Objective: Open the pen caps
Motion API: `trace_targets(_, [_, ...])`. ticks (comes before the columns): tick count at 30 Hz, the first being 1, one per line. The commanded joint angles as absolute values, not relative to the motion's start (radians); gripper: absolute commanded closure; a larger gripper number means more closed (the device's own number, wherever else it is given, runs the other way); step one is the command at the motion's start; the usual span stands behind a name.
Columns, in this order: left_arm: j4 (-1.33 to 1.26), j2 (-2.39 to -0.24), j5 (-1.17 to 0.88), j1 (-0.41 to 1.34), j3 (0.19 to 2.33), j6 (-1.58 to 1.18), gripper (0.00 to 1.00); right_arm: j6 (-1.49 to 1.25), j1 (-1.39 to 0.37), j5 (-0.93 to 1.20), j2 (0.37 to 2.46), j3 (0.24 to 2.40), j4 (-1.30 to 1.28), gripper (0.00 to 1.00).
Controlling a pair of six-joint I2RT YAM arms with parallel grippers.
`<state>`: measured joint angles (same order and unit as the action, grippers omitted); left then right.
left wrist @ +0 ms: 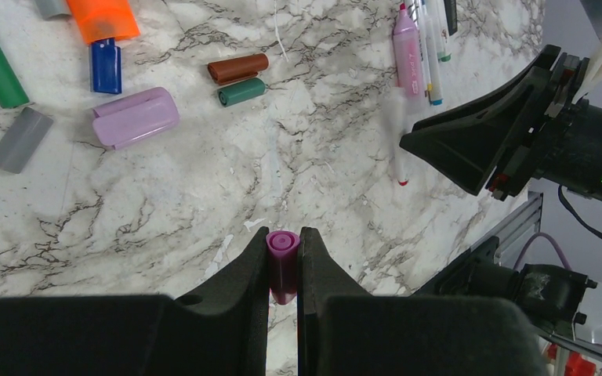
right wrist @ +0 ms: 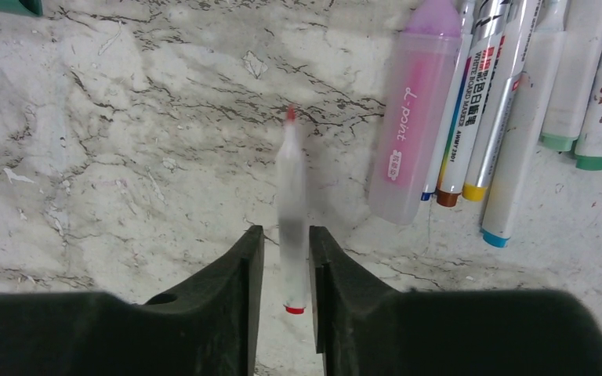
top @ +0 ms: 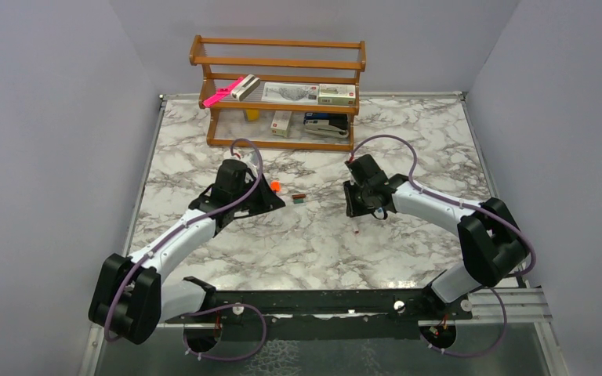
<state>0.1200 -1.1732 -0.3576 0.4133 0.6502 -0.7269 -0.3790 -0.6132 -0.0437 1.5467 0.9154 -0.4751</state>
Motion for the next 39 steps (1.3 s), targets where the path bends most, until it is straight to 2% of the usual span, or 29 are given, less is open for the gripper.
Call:
trace_targets(1, [0.092,-1.187,-0.362,0.408,0.652,-0.726,1.00,-0.361,-0.607,-0.024,1.548,0.949,-0.449,0.70])
trace_targets(3, [0.091,-1.193,-0.362,0.408,0.655,-0.724,1.00,-0.360,-0.606,-0.025,1.544,0.950,-0.450,0.64])
trace_targets(9, [0.098,-1.204,-0.360,0.408,0.665,-0.718,1.00,-0.367,-0.603,-0.018,1.507,0.951,-0.464,0.62])
trace_targets(16, [0.096,-1.245,-0.335,0.409,0.689,-0.703,0.99,-0.383,-0.602,-0.044,1.396,0.943,-0.497,0.54])
trace_targets(26, [0.039,-1.383,-0.297,0.409,0.738,-0.675,0.99,-0.424,-0.600,-0.078,1.245,0.852,-0.499,0.52])
trace_targets(36, [-0.027,-1.533,-0.269,0.407,0.783,-0.655,0.99,-0.440,-0.598,-0.091,1.224,0.801,-0.496,0.51])
trace_targets(39, [-0.029,-1.565,-0.264,0.405,0.801,-0.645,0.94,-0.443,-0.595,-0.091,1.223,0.796,-0.490,0.51])
